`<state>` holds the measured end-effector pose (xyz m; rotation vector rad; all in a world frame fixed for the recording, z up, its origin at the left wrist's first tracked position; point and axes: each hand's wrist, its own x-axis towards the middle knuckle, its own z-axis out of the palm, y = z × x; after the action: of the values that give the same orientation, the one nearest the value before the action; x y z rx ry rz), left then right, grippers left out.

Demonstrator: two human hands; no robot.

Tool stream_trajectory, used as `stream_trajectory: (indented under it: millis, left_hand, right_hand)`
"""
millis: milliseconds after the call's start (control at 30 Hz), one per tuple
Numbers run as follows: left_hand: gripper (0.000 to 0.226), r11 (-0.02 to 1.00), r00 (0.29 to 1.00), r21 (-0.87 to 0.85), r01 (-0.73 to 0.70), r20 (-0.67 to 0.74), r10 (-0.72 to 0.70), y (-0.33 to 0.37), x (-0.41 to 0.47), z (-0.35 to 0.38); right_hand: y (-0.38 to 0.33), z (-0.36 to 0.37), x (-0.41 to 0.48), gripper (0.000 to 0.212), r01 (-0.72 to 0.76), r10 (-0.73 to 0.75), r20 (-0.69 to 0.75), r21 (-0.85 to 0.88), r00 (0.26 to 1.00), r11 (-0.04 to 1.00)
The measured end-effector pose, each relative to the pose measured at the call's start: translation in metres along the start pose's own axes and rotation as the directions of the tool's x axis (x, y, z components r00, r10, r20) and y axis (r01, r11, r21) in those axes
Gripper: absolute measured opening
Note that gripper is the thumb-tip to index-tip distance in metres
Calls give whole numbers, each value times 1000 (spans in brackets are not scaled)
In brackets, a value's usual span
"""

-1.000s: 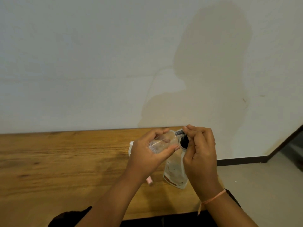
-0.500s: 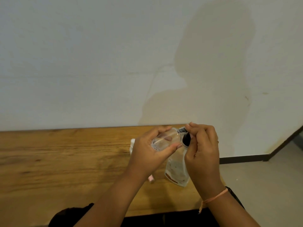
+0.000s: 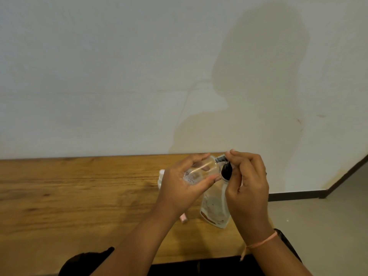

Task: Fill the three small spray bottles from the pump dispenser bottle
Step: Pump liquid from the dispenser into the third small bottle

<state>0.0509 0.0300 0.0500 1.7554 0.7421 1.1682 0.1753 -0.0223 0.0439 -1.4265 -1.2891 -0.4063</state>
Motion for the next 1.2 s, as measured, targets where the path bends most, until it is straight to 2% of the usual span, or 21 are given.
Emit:
stream_trajectory:
  millis: [167,433,700,867,1000,1200]
  left_hand:
    - [44,1000,1000,7,-7,5,7,-4,-5,0]
    - [51,993,995,71,-99,-17,100,-5,-1,-1]
    - [49,999,999,-15,46,5,-46,-7,-5,4]
    - [52,1000,1000,24,-13,-21,13,-8,-3,2]
    - [51,998,998,12,-60,-11,60,-5,-1,0]
    - [48,1000,1000,-20,14,26,-14,-7,-2,2]
  right_hand:
    - [5,2,-8,29,17,-16,40,-30,999,999]
    - [-10,1,-1,30,-14,16,-47,48,999,999]
    - [5,5,-8,28,-21,21,30,0,999,1000]
    - [-7,6,-2,29,-64,67,-34,81,997,995]
    - [-10,4,2,32,-44,48,-44,99,998,994]
    - [1,6,-5,30,-36,36,5,69,999,997]
